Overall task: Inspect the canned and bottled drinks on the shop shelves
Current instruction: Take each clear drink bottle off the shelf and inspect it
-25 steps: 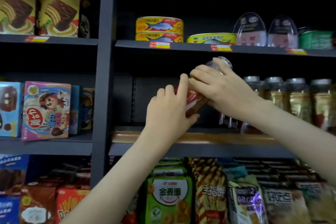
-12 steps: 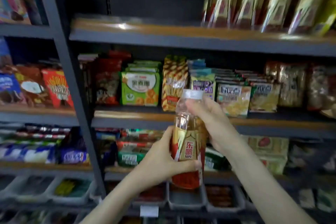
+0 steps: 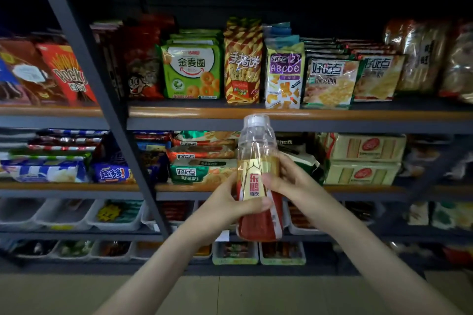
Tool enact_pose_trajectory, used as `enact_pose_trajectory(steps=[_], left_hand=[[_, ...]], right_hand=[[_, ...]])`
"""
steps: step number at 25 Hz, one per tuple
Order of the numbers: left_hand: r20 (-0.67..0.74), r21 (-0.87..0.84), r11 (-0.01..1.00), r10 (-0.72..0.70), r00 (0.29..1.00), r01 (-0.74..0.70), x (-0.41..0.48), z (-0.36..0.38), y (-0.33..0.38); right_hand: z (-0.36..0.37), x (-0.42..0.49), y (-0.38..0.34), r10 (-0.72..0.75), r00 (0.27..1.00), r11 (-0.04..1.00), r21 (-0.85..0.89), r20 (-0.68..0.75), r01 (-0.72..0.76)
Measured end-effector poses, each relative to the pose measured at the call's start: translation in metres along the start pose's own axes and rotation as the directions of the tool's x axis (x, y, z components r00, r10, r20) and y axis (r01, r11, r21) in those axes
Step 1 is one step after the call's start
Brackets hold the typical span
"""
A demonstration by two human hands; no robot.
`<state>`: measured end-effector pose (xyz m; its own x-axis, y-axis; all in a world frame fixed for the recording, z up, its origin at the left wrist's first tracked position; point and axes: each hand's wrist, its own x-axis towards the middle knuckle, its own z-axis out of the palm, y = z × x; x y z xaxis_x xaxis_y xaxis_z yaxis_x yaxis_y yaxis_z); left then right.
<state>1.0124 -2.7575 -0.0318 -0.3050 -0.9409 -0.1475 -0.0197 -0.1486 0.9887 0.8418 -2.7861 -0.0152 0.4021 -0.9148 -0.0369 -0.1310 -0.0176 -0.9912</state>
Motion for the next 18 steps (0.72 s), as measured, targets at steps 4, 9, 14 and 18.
enact_pose_trajectory(steps=[4, 9, 14, 18], left_hand=[[0.027, -0.138, 0.990, 0.039, 0.999, -0.035, 0.004, -0.011, -0.007], [0.083, -0.247, 0.960, -0.117, 0.990, 0.134, 0.017, -0.010, -0.001], [0.337, -0.122, 0.949, -0.237, 0.911, 0.292, 0.036, -0.007, 0.009], [0.383, 0.200, 0.962, -0.254, 0.888, 0.189, 0.066, 0.018, 0.007]], right_hand=[[0.013, 0.000, 0.008, -0.030, 0.996, 0.996, 0.080, -0.080, 0.036], [0.015, -0.005, 0.017, 0.011, 0.997, 0.952, 0.305, -0.075, 0.012], [0.003, -0.013, 0.021, 0.190, 0.962, 0.880, 0.469, -0.198, -0.077], [-0.014, -0.036, 0.032, 0.161, 0.913, 0.924, 0.382, -0.376, -0.005]])
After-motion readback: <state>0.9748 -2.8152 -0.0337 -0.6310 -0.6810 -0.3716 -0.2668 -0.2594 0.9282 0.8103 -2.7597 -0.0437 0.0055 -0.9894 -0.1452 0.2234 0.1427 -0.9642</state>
